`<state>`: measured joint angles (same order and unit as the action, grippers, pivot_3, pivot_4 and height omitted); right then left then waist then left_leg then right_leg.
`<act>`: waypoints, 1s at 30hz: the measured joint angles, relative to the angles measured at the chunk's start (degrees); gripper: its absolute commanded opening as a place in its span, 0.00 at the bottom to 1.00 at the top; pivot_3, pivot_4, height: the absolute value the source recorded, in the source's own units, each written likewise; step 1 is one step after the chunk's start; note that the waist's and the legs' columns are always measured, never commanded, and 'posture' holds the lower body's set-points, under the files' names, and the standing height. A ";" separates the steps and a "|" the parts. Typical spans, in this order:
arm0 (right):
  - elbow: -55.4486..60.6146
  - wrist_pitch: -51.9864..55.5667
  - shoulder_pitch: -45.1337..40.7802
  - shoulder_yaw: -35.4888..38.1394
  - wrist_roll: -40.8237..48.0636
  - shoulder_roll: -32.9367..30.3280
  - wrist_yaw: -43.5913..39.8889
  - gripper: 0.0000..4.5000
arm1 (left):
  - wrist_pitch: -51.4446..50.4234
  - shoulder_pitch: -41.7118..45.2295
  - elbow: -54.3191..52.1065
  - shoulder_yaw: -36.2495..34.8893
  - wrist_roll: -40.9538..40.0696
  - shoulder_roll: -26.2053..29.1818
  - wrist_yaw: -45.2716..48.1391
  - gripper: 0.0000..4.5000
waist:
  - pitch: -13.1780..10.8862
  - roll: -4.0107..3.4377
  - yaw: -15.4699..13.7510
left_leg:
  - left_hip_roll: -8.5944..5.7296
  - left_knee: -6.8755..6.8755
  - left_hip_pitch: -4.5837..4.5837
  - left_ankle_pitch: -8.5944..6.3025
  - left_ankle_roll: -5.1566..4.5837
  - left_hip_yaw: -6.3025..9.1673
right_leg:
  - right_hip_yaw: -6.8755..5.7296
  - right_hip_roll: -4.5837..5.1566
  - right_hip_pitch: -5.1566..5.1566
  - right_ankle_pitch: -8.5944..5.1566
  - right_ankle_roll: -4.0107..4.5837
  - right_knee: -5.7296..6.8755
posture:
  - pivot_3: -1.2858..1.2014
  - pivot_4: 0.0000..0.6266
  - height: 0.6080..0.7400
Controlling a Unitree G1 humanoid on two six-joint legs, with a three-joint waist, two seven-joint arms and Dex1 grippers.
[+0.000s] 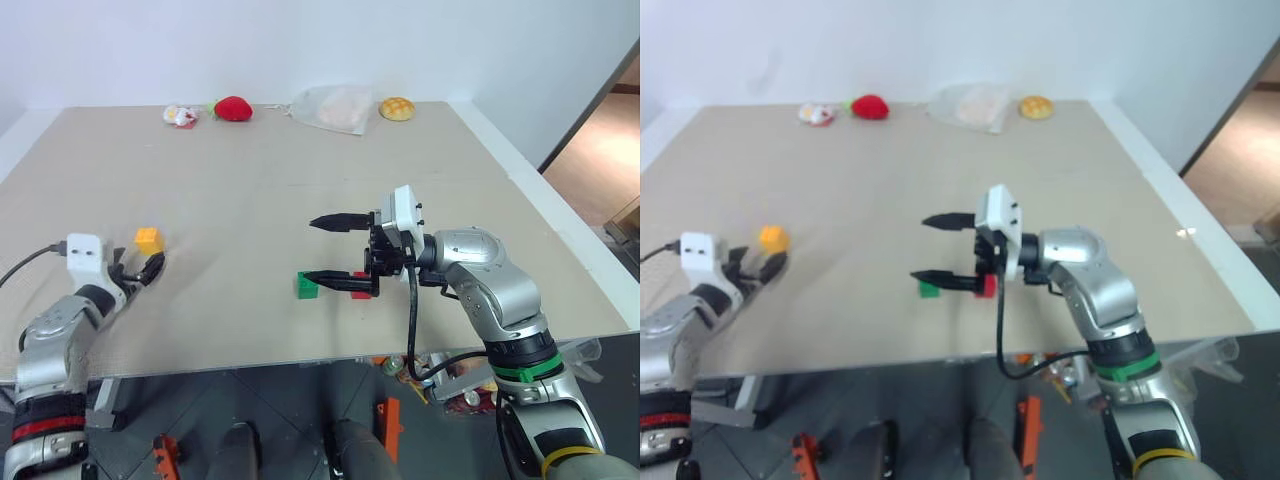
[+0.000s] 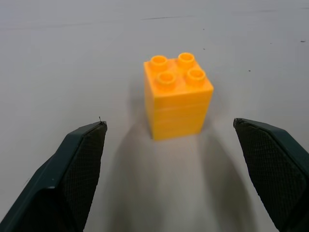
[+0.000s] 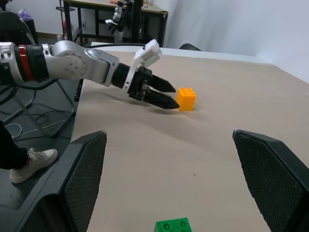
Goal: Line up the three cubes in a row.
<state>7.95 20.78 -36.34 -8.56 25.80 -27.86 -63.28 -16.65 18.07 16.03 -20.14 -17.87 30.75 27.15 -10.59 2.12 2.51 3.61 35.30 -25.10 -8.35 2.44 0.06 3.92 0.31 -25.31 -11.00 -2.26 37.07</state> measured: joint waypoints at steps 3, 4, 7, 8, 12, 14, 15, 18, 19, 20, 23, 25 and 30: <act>0.22 0.04 0.09 0.00 0.01 -0.08 0.09 0.96 | 1.22 3.53 4.79 1.28 1.80 0.00 -1.35 0.96 | 0.00 0.00 0.00 | 0.00 -0.01 0.00 0.00 0.00 0.00 | -0.01 -0.01 0.00 0.00 0.00 0.00 | 0.52 0.24 1.00; 0.38 0.07 0.10 0.01 0.03 -0.09 0.14 0.96 | 1.77 4.56 6.15 1.80 2.37 -0.01 -1.76 0.96 | 0.00 0.00 0.00 | 0.00 -0.02 0.00 0.00 0.00 0.00 | -0.01 -0.02 -0.01 0.00 -0.01 0.01 | 0.52 0.24 1.00; 0.47 0.25 0.10 0.02 0.08 -0.10 0.65 0.96 | 2.84 6.02 8.57 2.42 3.19 -0.31 -2.21 0.96 | 0.00 0.00 0.01 | 0.00 -0.02 0.00 0.00 0.00 0.00 | -0.01 -0.02 -0.01 0.00 -0.01 0.00 | 0.52 0.24 1.00; 0.47 0.32 0.10 0.02 0.10 -0.11 0.76 0.96 | 3.08 6.31 9.20 2.45 3.43 -0.37 -2.51 0.96 | 0.00 0.00 0.01 | 0.00 -0.02 0.00 0.00 0.00 0.00 | -0.01 -0.01 0.00 0.00 -0.01 0.00 | 0.52 0.24 1.00; 0.47 0.55 0.13 0.02 0.32 -0.35 0.93 0.96 | 4.56 8.10 12.27 2.34 4.20 -0.39 -4.35 0.62 | 0.00 0.00 0.01 | 0.00 -0.02 0.00 0.00 0.00 0.00 | 0.00 -0.01 0.00 0.02 -0.03 0.01 | 0.52 0.24 1.00; 0.47 0.60 0.21 0.05 0.37 -0.61 0.96 0.96 | 5.19 8.37 12.91 2.34 4.34 -0.38 -4.45 0.49 | 0.00 0.01 0.01 | 0.00 -0.01 0.00 0.00 0.00 0.00 | 0.00 -0.01 0.01 0.02 -0.03 0.01 | 0.52 0.24 1.00; 0.46 0.61 0.27 0.06 0.37 -0.62 1.03 0.96 | 5.38 8.54 13.23 2.34 4.39 -0.38 -4.59 0.41 | 0.00 0.00 0.00 | 0.00 -0.01 0.00 0.00 0.00 0.00 | 0.00 -0.01 0.01 0.02 -0.03 0.01 | 0.52 0.24 1.00; -0.52 0.63 0.38 0.23 0.34 -0.60 1.93 0.96 | 5.50 9.32 13.88 2.39 4.48 -0.48 -5.13 0.30 | 0.00 0.01 0.00 | 0.00 -0.01 0.00 0.00 0.00 0.01 | -0.01 -0.01 0.01 0.02 -0.03 0.01 | 0.52 0.24 1.00; -0.88 0.63 0.39 0.37 0.35 -0.58 2.29 0.96 | 5.51 9.48 13.88 2.41 4.48 -0.58 -5.20 0.30 | 0.00 0.01 0.00 | 0.00 -0.01 0.00 0.00 0.00 0.00 | 0.00 -0.01 0.01 0.03 -0.04 0.01 | 0.52 0.24 1.00; -1.25 0.65 0.39 0.55 0.35 -0.56 2.55 0.96 | 5.55 9.63 13.86 2.45 4.41 -0.75 -5.07 0.30 | 0.00 0.01 0.00 | 0.00 -0.01 0.00 0.00 0.00 0.00 | 0.00 -0.01 0.01 0.03 -0.04 0.01 | 0.52 0.24 1.00; -2.10 0.72 0.54 1.37 0.36 -0.55 3.50 0.96 | 5.62 9.65 12.81 3.14 3.74 -1.41 -2.74 0.30 | 0.00 0.01 0.00 | 0.00 -0.01 -0.03 0.00 0.01 0.00 | 0.00 -0.01 0.00 0.03 -0.05 0.00 | 0.52 0.24 1.00; -2.24 0.97 1.10 2.53 0.70 -0.90 3.49 0.96 | 5.91 8.98 9.17 4.90 2.29 -1.57 2.22 0.30 | 0.00 0.01 -0.04 | 0.00 -0.02 -0.05 0.00 0.01 0.00 | 0.00 -0.01 0.01 0.01 -0.06 0.00 | 0.52 0.24 1.00; -2.18 2.95 3.67 5.42 2.81 -5.77 0.86 0.96 | 8.37 7.21 -1.41 11.01 -1.53 0.52 19.91 0.30 | 0.00 0.01 -0.16 | -0.03 -0.02 -0.07 -0.02 0.03 -0.04 | 0.08 0.02 0.01 -0.06 -0.11 -0.02 | 0.52 0.24 1.00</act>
<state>5.76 23.73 -32.67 -3.14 28.61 -33.63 -62.42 -8.28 25.28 14.62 -9.12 -19.40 31.28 47.06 -10.59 2.12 2.34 3.58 35.27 -25.16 -8.37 2.48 0.03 4.00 0.33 -25.30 -11.05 -2.37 37.06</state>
